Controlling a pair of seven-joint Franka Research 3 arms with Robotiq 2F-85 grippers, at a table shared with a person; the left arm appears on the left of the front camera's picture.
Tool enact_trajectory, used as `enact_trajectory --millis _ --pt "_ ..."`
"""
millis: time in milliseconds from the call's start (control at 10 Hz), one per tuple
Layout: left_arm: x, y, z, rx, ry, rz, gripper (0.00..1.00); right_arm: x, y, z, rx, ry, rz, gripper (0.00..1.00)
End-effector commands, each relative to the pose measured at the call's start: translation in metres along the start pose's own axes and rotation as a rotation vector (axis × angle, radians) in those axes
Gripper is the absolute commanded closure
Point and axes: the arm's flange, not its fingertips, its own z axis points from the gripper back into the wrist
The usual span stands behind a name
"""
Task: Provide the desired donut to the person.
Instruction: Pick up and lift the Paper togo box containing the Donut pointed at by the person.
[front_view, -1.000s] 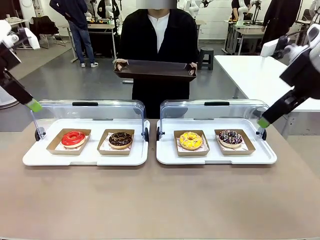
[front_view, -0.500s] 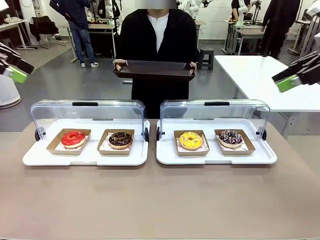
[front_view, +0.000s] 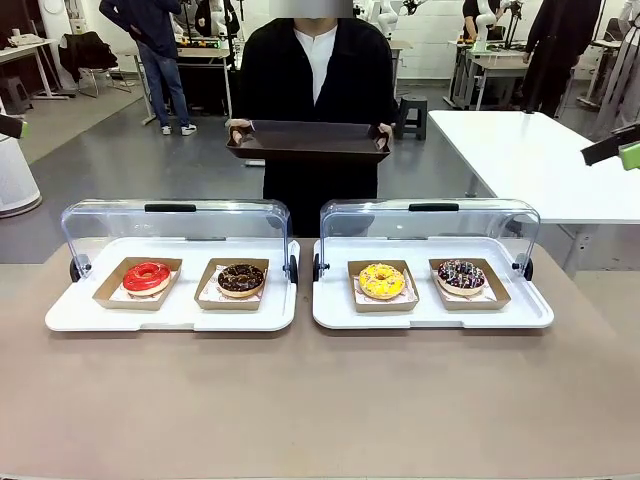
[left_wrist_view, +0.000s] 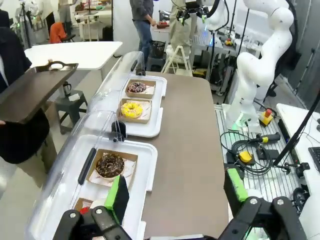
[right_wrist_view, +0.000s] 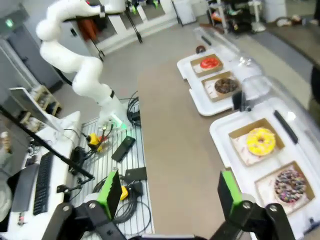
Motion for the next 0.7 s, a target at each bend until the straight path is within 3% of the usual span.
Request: enact_trajectory --millis 0,200,600 --pt "0.004 0.008 0.003 0.021 0.023 -0.001 0.00 0.006 -0.001 0.006 -0.020 0.024 0.017 0.00" --pt "0.000 0.010 0.004 0.043 0.048 0.013 0.00 0.000 -0.005 0.011 -0.101 -0.032 0.006 0.00" --pt "-0.007 0.014 0.009 0.069 0.099 0.030 0.00 -0.003 -0.009 0.011 -0.125 -0.028 -0.008 0.00"
